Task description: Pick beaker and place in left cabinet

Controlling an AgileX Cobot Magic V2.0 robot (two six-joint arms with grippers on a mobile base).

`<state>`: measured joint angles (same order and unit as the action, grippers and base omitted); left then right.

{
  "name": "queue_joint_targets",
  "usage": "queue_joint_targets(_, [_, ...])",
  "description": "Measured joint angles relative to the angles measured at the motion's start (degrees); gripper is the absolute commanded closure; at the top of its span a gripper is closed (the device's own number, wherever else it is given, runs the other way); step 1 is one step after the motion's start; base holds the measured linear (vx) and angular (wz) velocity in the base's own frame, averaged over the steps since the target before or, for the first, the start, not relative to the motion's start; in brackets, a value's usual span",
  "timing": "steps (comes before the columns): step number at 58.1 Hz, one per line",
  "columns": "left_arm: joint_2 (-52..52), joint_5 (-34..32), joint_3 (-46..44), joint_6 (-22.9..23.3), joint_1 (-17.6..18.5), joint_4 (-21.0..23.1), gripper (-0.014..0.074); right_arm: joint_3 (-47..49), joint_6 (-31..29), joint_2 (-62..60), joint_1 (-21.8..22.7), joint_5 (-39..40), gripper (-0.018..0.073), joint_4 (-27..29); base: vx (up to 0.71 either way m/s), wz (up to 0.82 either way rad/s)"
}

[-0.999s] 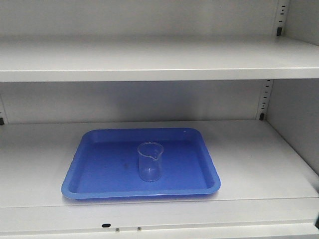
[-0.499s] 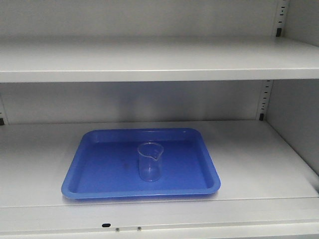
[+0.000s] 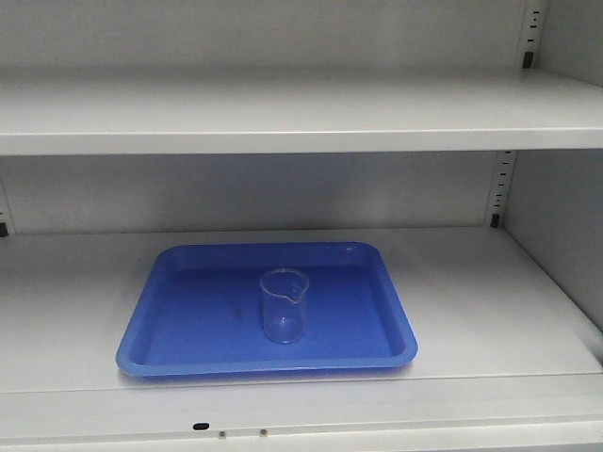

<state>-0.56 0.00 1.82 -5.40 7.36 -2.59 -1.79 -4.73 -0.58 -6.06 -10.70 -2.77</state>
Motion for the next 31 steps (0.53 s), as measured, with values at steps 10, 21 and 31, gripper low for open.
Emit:
queue_joint_targets(10, [0.0,0.0,0.0,0.0,0.0,0.0,0.0595,0.0,0.1,0.0,0.0,-0.04,0.0568,0.0,0.0,0.0])
queue_joint_targets(21, [0.0,0.0,0.0,0.0,0.0,0.0,0.0595,0.0,0.23,0.0,0.0,-0.11,0.0568,0.0,0.0,0.0])
queue_joint_targets(31, [0.0,0.0,0.0,0.0,0.0,0.0,0.0595,0.0,0.28,0.0,0.0,-0.11,0.0568,0.0,0.0,0.0])
